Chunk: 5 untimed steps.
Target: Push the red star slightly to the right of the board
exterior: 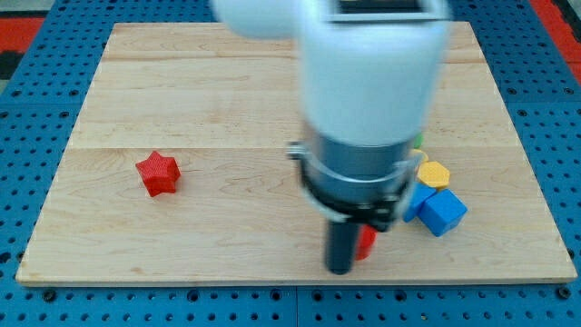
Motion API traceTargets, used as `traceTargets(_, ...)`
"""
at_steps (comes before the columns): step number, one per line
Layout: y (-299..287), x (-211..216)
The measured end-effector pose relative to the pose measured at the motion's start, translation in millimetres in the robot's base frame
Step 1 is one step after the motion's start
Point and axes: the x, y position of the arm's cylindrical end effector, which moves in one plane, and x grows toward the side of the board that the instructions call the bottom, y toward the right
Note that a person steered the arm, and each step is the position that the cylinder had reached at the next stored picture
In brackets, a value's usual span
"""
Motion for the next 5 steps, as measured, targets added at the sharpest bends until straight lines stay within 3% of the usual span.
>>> traceTargets(1,8.5,-13.3)
traceTargets(2,-73.0,0.6)
traceTargets(3,-207.9,3.9)
traceTargets(4,-295.5,-8.0)
traceTargets(5,-309.4,-55.6)
